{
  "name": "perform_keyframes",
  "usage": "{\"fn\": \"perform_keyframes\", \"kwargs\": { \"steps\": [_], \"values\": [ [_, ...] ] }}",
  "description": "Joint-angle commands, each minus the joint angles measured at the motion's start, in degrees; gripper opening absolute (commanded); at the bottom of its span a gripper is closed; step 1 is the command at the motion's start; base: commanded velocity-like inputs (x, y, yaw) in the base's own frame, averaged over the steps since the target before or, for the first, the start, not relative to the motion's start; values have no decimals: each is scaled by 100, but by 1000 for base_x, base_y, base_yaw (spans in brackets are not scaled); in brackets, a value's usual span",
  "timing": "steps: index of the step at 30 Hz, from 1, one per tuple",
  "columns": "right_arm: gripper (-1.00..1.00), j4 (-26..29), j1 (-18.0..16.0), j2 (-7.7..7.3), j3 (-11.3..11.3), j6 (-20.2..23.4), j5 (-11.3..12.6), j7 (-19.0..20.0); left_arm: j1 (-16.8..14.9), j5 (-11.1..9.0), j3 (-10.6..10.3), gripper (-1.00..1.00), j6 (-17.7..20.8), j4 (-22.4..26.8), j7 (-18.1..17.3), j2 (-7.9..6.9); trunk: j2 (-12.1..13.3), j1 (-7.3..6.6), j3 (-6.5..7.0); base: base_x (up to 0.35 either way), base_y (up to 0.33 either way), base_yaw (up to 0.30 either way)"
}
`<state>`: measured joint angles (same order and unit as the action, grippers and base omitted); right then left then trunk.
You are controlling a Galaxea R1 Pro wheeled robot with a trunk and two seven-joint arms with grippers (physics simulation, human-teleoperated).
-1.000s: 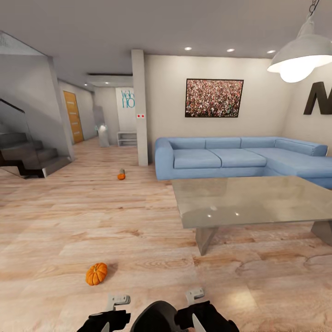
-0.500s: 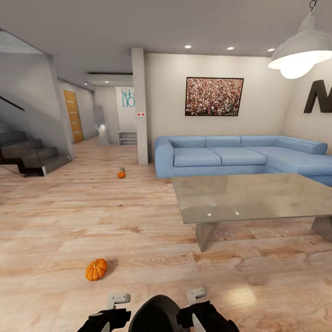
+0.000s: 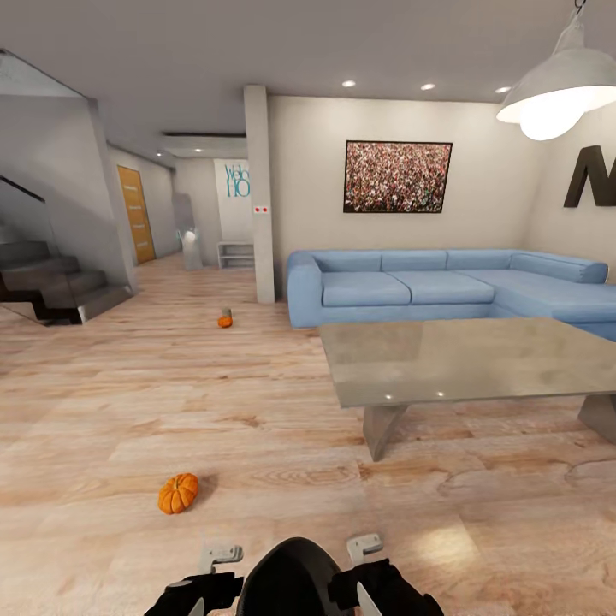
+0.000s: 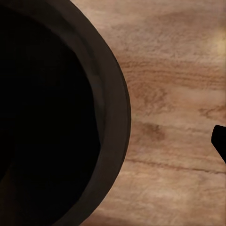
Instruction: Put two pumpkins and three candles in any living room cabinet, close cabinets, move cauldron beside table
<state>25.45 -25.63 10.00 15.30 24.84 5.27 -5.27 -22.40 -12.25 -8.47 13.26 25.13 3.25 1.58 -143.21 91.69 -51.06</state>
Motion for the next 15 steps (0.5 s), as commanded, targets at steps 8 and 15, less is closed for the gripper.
{"fn": "perform_keyframes", "kwargs": {
  "steps": [8, 15],
  "values": [
    [100, 4, -3, 0, 26, 21, 55, -53, 2, -56, -757, 100, 13, 13, -113, 106, -3, -1, -6, 0, 0, 0],
    [100, 4, -3, 0, 26, 20, 56, -53, 6, -58, -975, 100, -1, 11, -145, 160, -4, 1, -28, 0, 0, 0]
  ]
}}
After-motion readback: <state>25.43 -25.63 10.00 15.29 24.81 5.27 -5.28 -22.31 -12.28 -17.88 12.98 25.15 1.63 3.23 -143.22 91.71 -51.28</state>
